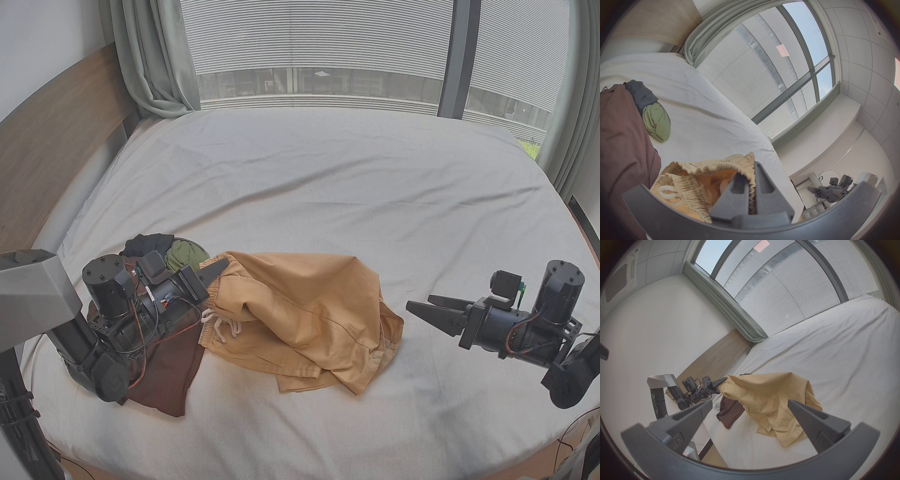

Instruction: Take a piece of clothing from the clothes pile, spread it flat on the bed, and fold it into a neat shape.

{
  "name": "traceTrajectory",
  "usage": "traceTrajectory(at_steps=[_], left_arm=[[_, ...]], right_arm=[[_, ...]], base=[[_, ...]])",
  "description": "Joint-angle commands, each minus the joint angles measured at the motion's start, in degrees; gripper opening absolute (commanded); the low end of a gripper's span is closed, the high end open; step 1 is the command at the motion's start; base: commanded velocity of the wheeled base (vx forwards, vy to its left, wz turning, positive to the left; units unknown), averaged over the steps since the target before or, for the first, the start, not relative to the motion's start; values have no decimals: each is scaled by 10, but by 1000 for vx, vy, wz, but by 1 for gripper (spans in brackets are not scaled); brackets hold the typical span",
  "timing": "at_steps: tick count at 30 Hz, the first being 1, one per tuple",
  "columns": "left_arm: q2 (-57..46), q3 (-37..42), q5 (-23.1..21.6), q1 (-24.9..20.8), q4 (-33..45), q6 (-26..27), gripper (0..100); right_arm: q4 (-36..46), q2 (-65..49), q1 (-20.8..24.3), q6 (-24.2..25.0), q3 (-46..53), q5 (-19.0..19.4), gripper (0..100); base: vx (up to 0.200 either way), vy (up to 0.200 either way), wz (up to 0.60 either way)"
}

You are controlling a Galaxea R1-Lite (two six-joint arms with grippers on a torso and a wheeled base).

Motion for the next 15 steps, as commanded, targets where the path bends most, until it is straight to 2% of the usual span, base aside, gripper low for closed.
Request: traceTrajectory(at_steps=[1,9,15], left_arm=[[3,1,-1,0,0,0,0],[3,1,-1,0,0,0,0],[3,1,-2,0,0,0,0]], right_arm=[[-63,112,3,30,8,0,100],[-135,190,3,41,8,-3,100],[-141,235,0,46,-8,-2,100]], base=[[0,0,0],[0,0,0],[0,0,0]])
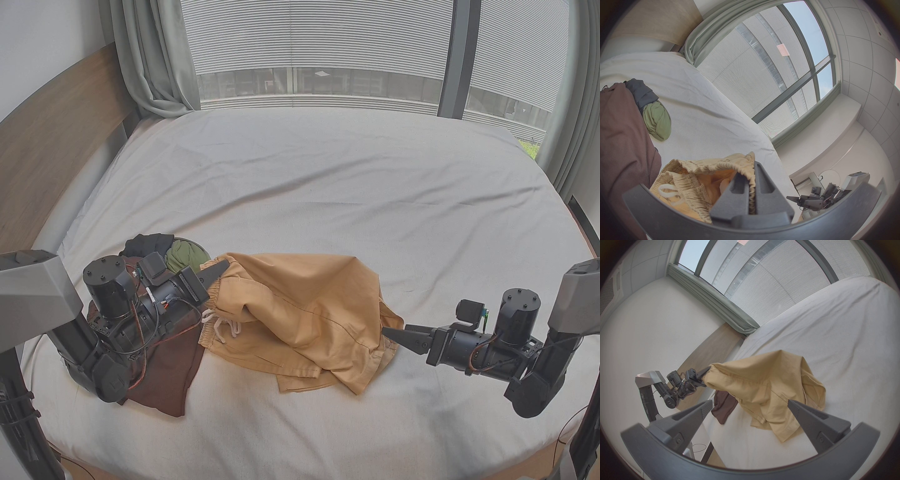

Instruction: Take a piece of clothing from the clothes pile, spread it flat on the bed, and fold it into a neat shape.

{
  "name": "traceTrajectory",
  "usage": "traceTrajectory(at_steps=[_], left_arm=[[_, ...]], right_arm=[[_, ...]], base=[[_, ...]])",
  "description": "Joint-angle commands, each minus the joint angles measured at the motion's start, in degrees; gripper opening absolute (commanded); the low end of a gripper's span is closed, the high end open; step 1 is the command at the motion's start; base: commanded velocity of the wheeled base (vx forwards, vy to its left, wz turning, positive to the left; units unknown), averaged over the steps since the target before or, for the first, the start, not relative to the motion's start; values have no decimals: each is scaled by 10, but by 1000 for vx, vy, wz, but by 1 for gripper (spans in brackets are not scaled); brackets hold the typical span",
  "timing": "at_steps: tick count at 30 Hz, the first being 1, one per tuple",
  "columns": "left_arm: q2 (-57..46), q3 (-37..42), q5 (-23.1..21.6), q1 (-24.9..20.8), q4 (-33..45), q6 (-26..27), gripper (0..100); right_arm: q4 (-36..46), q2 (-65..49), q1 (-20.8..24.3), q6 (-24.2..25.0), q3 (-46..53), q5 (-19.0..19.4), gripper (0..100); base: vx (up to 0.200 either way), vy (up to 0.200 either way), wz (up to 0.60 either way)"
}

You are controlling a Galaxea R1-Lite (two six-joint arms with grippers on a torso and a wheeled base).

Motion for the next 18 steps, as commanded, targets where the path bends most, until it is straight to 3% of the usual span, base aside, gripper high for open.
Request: traceTrajectory(at_steps=[1,18], left_arm=[[1,0,0,0,0,0,0],[1,1,-2,0,0,-1,0]], right_arm=[[-3,63,-3,8,-17,0,100],[-3,179,-21,17,-80,-3,100]], base=[[0,0,0],[0,0,0]])
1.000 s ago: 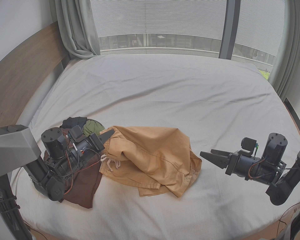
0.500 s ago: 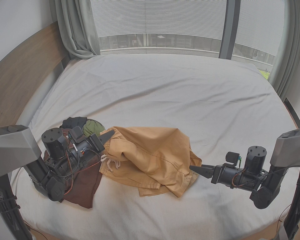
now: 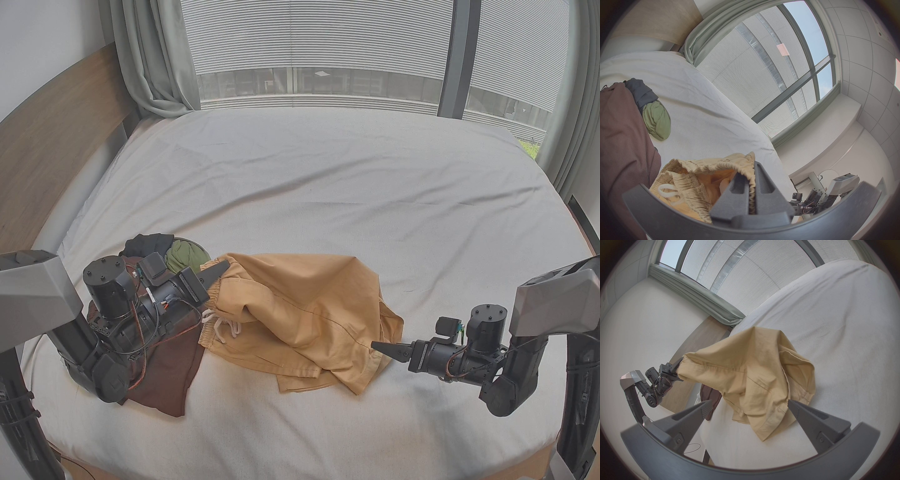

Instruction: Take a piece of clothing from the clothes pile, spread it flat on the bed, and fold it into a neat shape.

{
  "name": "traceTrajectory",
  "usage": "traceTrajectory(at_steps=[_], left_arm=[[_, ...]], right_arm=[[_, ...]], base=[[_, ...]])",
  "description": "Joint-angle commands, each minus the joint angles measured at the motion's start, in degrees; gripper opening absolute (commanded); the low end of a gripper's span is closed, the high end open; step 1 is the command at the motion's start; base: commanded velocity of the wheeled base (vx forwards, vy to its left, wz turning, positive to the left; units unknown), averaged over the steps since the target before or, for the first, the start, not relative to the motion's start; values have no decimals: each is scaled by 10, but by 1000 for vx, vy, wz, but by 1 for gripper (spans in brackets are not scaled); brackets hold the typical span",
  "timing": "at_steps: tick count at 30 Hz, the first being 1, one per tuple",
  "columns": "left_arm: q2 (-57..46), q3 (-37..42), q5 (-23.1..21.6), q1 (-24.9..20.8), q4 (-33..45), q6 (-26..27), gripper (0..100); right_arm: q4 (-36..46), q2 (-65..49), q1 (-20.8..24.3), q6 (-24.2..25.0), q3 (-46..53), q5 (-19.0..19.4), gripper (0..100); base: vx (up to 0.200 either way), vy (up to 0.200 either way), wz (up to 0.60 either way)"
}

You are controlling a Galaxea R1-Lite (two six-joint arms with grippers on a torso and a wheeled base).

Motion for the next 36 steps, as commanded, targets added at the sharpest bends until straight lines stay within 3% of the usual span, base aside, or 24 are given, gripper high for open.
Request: traceTrajectory(at_steps=[1,6,11,20,36], left_arm=[[0,0,0,0,0,-1,0],[-1,0,-1,0,0,-1,0],[-1,1,-1,0,0,-1,0],[-1,1,-1,0,0,-1,0],[-4,1,-2,0,0,-1,0]], right_arm=[[0,42,-2,0,-19,0,100],[0,56,0,2,-37,-2,100],[0,63,3,35,-68,-4,100],[0,104,2,34,-117,-26,100],[0,119,20,38,-120,-26,100]], base=[[0,0,0],[0,0,0],[0,0,0],[0,0,0],[0,0,0]])
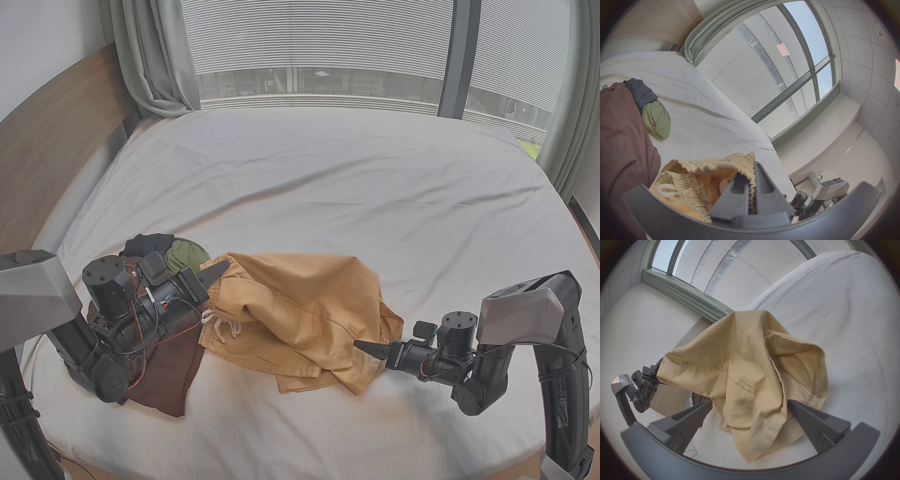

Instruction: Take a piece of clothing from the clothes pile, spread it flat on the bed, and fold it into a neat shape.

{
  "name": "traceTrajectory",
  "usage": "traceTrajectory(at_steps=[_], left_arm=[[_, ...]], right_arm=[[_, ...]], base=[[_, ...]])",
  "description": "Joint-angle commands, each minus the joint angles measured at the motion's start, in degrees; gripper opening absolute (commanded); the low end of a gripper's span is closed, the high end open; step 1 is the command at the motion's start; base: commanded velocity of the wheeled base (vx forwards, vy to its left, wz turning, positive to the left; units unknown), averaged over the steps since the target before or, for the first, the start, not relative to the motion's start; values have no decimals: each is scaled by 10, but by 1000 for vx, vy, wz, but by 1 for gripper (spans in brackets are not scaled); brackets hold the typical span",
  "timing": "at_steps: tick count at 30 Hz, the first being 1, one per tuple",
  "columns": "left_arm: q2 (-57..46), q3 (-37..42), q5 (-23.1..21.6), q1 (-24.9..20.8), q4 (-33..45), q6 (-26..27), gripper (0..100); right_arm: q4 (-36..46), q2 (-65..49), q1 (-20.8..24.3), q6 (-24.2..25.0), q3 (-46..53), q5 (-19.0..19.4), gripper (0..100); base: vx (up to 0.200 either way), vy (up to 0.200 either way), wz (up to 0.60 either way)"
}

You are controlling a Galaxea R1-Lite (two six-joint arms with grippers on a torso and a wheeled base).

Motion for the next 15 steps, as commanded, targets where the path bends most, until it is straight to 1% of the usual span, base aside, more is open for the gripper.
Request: traceTrajectory(at_steps=[1,10,15], left_arm=[[-1,0,0,0,0,0,0],[-1,-1,0,0,0,0,0],[-2,-1,0,0,0,0,0]], right_arm=[[0,11,4,1,-4,0,100],[0,19,5,4,-12,0,100],[0,23,12,18,-20,-1,100]], base=[[0,0,0],[0,0,0],[0,0,0]])
